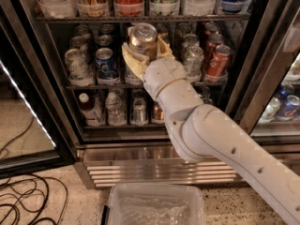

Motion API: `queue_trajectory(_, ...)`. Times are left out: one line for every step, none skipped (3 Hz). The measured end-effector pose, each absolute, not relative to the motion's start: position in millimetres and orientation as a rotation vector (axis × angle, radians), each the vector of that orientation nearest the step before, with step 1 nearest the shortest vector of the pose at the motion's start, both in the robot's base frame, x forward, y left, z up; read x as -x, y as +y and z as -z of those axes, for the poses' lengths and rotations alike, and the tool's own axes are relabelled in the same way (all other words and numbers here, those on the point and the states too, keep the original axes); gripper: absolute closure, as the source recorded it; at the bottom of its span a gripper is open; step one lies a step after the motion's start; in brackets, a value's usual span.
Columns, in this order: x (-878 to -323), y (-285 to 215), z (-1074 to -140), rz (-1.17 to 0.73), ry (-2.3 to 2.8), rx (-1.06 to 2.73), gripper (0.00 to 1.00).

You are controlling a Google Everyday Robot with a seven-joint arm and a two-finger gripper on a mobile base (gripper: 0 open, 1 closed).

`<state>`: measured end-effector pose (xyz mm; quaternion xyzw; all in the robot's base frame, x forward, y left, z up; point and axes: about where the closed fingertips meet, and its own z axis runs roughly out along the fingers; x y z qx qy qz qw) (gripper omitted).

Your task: Pick orange can from middle shelf of fridge

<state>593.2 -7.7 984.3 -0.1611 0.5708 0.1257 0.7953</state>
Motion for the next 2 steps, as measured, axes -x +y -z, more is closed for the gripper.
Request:
queue_trajectory(-563, -27, -974, -0.351, 1.316, 0.388, 1.0)
queue_trajectory(-554, -74, -951, -0.349, 1.453, 0.391, 1.0)
